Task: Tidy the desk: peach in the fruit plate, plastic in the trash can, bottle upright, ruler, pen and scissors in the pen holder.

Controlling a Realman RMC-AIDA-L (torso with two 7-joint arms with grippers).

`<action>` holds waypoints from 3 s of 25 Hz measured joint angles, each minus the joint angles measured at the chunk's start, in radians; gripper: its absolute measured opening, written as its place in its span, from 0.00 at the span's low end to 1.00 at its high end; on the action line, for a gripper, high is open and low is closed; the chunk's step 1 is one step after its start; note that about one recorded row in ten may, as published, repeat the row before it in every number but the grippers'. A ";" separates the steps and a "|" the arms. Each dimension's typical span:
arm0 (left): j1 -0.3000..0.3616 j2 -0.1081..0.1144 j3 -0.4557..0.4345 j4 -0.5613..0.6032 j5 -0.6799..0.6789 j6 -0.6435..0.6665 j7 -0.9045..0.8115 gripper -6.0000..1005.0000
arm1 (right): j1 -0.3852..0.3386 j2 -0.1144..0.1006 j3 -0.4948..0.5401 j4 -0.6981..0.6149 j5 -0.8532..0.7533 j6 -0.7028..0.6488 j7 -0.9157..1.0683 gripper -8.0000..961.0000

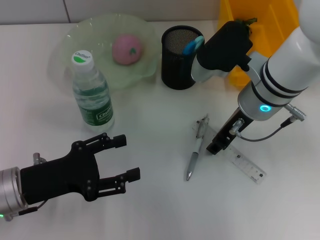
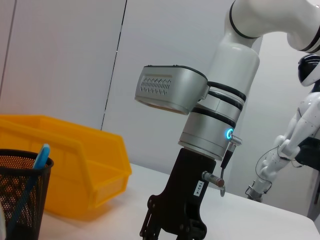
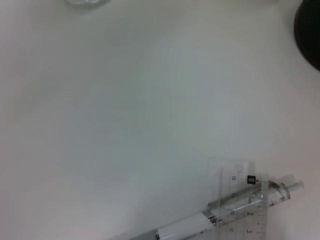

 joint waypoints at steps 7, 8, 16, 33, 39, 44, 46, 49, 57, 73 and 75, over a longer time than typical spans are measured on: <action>0.002 0.000 0.000 -0.003 0.000 0.000 0.000 0.83 | -0.002 0.000 -0.004 -0.007 0.000 0.007 0.000 0.43; 0.002 0.000 0.000 -0.003 0.000 0.000 0.000 0.83 | -0.003 0.000 -0.007 -0.009 0.001 0.007 0.000 0.42; 0.004 0.000 0.000 -0.003 0.000 0.000 0.000 0.83 | -0.056 -0.001 0.034 -0.141 0.007 -0.044 -0.016 0.40; 0.000 0.000 -0.001 0.001 0.000 0.000 0.000 0.83 | -0.227 -0.010 0.604 0.130 1.143 0.220 -1.004 0.40; -0.004 -0.002 -0.008 0.001 0.000 0.000 0.000 0.83 | -0.107 -0.007 0.603 0.533 1.518 0.297 -1.495 0.40; -0.006 -0.004 -0.009 0.000 0.000 0.000 0.000 0.83 | -0.010 -0.003 0.594 0.734 1.635 0.343 -1.706 0.40; -0.006 -0.005 -0.009 0.000 0.000 0.000 0.000 0.83 | 0.015 -0.002 0.583 0.766 1.636 0.382 -1.722 0.40; -0.007 -0.005 -0.009 0.000 0.000 0.000 0.000 0.83 | 0.030 0.000 0.550 0.784 1.640 0.419 -1.725 0.40; -0.017 -0.005 -0.010 0.000 0.000 -0.016 0.000 0.83 | 0.028 0.002 0.519 0.787 1.644 0.422 -1.717 0.46; -0.038 -0.011 -0.015 0.178 0.007 -0.031 -0.392 0.83 | -0.294 -0.030 0.533 0.462 1.459 0.070 -1.394 0.61; -0.045 -0.015 -0.012 0.255 0.023 -0.035 -0.507 0.83 | -0.365 -0.046 0.557 0.409 1.388 -0.026 -1.346 0.61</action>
